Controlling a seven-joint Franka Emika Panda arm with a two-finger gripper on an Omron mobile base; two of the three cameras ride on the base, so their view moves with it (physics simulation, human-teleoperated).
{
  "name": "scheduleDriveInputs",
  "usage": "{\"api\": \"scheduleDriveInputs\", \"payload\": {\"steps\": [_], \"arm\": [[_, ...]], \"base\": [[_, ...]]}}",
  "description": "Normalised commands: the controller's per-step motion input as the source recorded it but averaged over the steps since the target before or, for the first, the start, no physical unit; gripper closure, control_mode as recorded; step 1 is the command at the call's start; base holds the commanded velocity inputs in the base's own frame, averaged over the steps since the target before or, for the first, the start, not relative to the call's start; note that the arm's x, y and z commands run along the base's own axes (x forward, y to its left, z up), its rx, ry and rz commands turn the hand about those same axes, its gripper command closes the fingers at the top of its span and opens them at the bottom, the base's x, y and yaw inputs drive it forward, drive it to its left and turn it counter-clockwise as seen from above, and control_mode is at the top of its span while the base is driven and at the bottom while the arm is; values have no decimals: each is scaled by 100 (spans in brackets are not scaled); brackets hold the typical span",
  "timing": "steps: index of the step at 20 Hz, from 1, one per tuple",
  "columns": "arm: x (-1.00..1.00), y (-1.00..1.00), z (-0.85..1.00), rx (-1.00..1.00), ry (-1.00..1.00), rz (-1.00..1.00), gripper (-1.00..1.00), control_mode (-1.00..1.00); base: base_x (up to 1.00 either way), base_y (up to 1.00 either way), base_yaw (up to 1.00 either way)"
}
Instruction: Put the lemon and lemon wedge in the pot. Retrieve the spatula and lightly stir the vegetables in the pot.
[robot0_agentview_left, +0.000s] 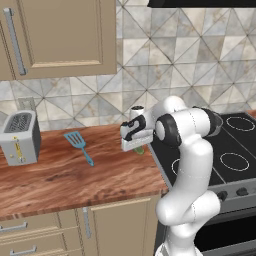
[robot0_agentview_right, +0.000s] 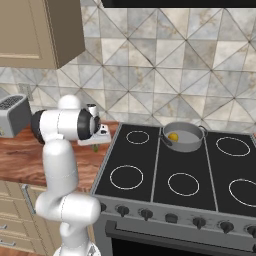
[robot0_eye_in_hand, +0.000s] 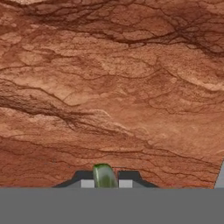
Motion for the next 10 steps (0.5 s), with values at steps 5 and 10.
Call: {"api": "scheduleDriveInputs", "payload": {"steps": [5, 10], "arm": [[-9, -28, 0, 0, 8, -6, 100, -100], [11, -35, 33, 0, 0, -4, 100, -100]], "base": [[0, 0, 0], [0, 0, 0]]}}
